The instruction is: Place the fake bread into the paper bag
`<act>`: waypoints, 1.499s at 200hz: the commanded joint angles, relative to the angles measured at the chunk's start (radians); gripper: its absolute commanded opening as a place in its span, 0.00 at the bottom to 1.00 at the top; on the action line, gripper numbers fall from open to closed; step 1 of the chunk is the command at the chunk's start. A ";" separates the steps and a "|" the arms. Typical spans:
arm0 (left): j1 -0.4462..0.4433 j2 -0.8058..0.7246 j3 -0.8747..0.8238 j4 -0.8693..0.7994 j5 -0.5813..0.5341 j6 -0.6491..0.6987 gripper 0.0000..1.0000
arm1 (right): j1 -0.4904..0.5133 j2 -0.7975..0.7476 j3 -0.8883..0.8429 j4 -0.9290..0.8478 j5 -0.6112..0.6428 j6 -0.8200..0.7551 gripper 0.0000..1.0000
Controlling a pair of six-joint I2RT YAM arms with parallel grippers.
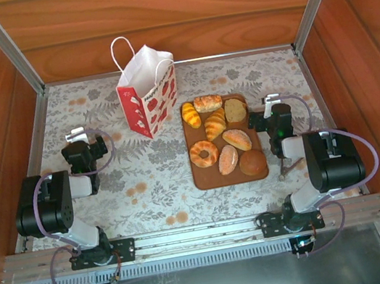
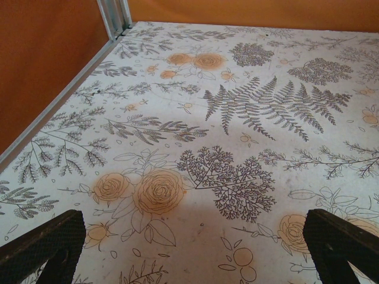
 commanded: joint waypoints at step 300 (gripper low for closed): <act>-0.061 -0.236 0.877 -1.272 0.491 -0.294 0.98 | -0.008 -0.554 0.447 -1.247 -0.212 0.278 1.00</act>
